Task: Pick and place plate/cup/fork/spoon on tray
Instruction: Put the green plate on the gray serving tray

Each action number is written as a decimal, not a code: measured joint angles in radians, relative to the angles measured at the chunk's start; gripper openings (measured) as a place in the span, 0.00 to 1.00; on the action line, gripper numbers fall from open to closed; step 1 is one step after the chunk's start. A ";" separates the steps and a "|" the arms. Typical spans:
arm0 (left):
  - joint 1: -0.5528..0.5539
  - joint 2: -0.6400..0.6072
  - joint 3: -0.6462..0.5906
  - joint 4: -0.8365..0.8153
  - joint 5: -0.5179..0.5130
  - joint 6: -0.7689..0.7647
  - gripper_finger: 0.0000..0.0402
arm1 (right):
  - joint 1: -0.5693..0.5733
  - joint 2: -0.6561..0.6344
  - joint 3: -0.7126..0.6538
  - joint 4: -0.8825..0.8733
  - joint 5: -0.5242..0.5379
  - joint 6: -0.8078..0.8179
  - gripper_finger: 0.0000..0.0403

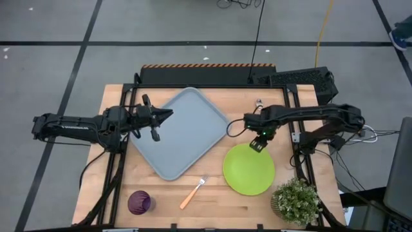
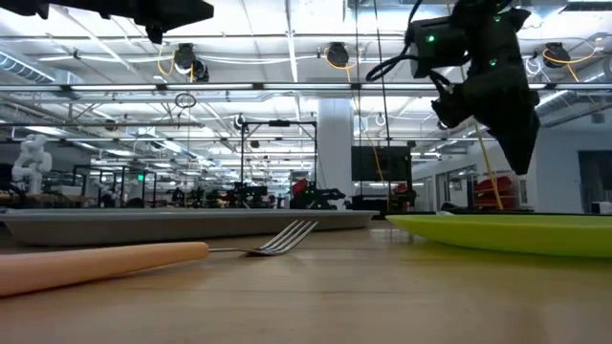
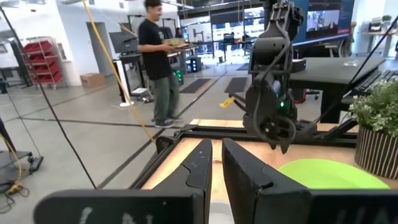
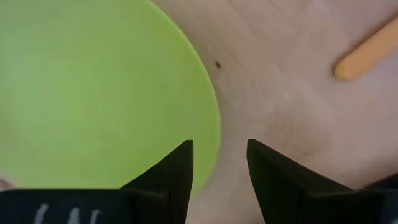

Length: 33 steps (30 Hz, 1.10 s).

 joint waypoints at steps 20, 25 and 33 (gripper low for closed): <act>0.000 -0.003 0.000 0.034 -0.001 0.105 0.10 | -0.006 -0.391 -0.462 0.327 -0.208 0.185 0.35; 0.000 -0.003 0.000 0.033 -0.002 0.106 0.10 | -0.006 -0.391 -0.499 0.398 -0.247 0.119 0.35; 0.001 -0.003 0.000 0.025 -0.002 0.104 0.10 | -0.005 -0.391 -0.582 0.493 -0.290 0.101 0.35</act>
